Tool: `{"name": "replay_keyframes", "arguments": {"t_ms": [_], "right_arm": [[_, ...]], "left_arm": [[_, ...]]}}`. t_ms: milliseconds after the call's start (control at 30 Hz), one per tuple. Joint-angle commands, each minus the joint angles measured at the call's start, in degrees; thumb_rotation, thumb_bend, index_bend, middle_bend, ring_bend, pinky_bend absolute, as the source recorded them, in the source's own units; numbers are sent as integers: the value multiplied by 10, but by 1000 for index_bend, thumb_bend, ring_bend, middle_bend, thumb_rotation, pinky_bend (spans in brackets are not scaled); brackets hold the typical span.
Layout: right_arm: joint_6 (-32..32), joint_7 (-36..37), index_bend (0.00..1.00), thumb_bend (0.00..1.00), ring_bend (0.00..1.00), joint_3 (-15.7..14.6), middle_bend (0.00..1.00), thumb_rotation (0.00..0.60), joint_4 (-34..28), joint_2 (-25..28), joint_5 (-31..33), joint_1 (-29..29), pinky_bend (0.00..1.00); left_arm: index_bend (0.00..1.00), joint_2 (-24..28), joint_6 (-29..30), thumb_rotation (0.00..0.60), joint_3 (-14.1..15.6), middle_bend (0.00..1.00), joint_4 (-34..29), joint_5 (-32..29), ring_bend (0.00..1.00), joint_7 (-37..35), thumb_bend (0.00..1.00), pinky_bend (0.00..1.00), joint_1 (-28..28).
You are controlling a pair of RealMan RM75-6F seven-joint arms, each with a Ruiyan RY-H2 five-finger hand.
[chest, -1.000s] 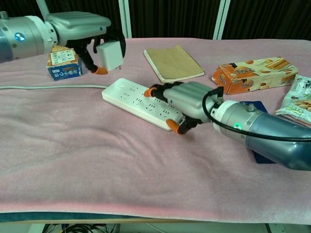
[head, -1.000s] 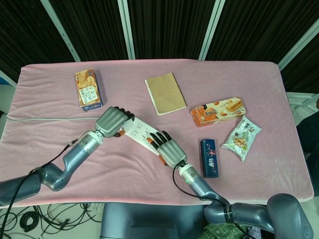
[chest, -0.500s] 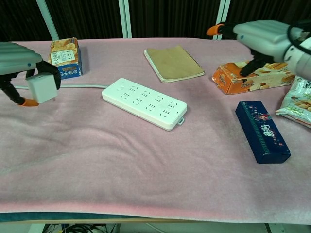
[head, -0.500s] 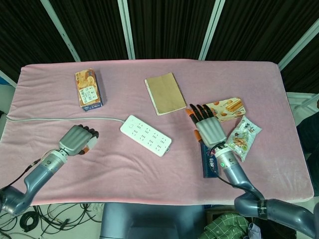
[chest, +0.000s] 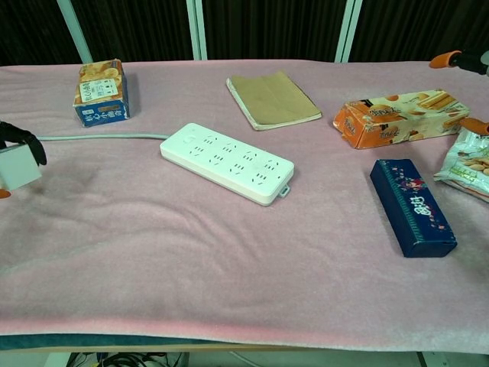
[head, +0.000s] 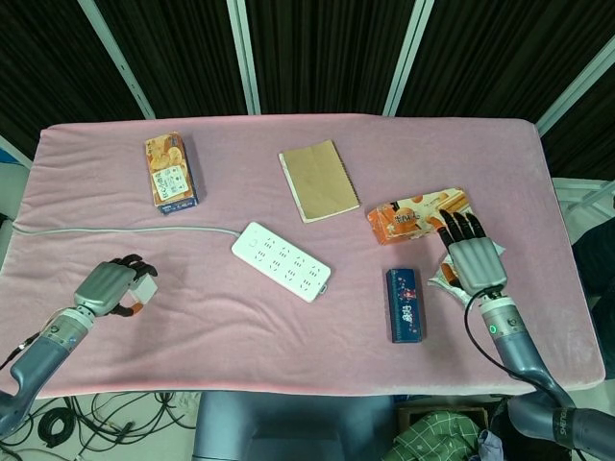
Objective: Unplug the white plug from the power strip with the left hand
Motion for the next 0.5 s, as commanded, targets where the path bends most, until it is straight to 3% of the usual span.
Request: {"name": "replay_keyframes", "arguments": {"t_ms": [33, 133, 333, 500], "right_arm": [[7, 3, 0, 251, 1, -6, 0, 600, 7, 3, -3, -9, 43], [13, 11, 0, 215, 0, -10, 0, 600, 13, 10, 0, -21, 38], [50, 53, 0, 207, 0, -2, 0, 600, 10, 42, -1, -51, 39], [110, 110, 0, 205, 0, -10, 0, 600, -8, 77, -21, -100, 38]], "left_arm": [[187, 2, -6, 600, -1, 106, -4, -1, 0, 16, 59, 110, 0], [159, 6, -9, 600, -7, 56, -18, -11, 0, 55, 7, 31, -1], [148, 37, 15, 600, -26, 57, -83, -25, 0, 63, 5, 0, 11], [178, 73, 111, 600, -33, 80, -146, 5, 0, 57, 6, 0, 53]]}}
